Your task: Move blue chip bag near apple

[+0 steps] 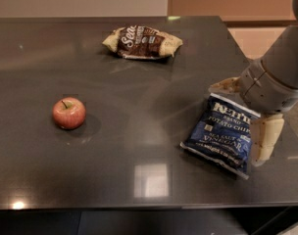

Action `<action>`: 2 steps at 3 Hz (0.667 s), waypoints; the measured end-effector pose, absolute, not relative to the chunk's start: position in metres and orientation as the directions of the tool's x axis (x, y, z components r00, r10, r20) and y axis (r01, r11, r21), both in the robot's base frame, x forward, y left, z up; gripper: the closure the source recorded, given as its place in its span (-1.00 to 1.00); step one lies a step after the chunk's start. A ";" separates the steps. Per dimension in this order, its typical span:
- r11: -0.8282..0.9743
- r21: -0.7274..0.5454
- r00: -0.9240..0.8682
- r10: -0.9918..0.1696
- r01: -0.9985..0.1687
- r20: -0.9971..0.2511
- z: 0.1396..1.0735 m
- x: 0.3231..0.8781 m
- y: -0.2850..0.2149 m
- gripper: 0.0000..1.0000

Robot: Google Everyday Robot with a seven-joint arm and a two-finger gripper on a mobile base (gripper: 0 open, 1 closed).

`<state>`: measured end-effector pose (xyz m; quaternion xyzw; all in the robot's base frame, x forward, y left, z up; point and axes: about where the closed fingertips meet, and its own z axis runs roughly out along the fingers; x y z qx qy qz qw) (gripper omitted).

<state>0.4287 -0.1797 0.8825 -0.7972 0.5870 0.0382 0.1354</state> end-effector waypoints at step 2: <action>-0.352 -0.094 0.364 -0.908 -0.931 -0.207 0.856 0.429 -0.181 -1.00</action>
Offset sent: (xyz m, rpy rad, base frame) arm 0.0016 -0.0081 -0.0396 -0.0715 0.1189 0.0994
